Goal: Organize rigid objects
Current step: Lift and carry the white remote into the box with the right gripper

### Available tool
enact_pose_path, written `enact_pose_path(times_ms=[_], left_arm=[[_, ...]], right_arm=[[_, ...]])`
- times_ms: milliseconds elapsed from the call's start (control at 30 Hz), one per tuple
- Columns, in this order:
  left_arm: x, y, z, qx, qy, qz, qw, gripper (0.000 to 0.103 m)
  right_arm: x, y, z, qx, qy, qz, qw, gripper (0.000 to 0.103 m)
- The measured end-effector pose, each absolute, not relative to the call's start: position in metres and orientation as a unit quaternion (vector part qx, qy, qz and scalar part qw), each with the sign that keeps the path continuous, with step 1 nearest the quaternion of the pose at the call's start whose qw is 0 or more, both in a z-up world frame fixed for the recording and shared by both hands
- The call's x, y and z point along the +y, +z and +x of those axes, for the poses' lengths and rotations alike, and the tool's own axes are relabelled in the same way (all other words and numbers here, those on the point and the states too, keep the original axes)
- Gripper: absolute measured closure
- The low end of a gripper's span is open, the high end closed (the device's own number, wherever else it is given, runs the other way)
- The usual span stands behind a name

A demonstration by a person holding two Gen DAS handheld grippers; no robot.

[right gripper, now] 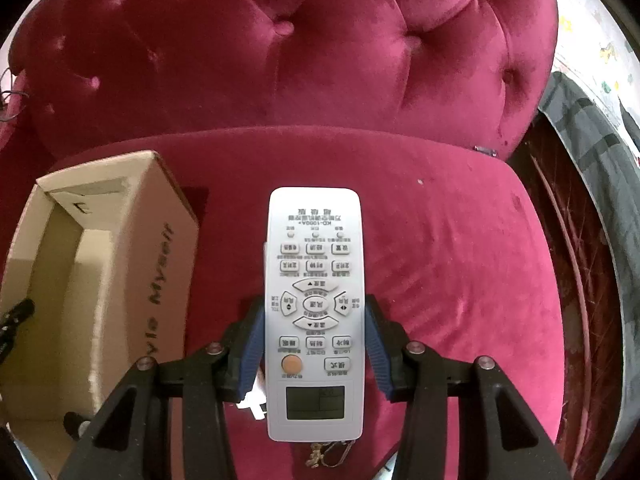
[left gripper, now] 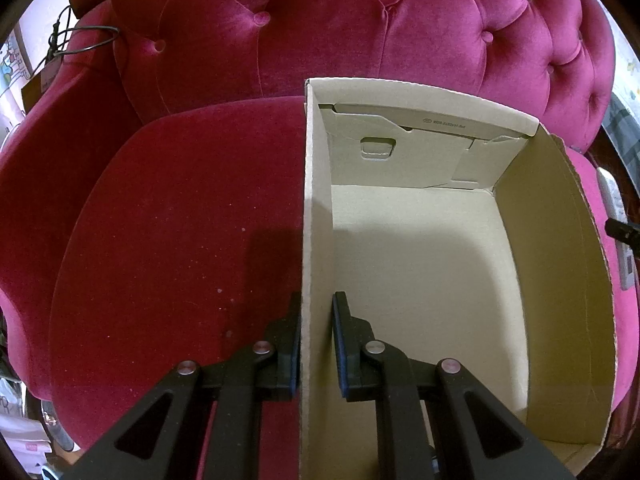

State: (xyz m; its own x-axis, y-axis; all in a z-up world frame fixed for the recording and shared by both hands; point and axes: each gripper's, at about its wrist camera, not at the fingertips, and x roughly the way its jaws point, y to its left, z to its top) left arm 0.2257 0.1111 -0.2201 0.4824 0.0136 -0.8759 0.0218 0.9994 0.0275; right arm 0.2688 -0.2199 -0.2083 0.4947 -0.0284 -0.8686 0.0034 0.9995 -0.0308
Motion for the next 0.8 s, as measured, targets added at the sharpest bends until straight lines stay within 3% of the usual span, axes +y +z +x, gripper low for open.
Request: enact_pose_path(times_ms=[800], left_arm=[[0.11,-0.22,0.226,0.509,-0.002,0.017,0.861,0.088]], right_arm=[[-0.139,-0.145,0.251,0.466,0.057,-0.028,0.883,0.054]])
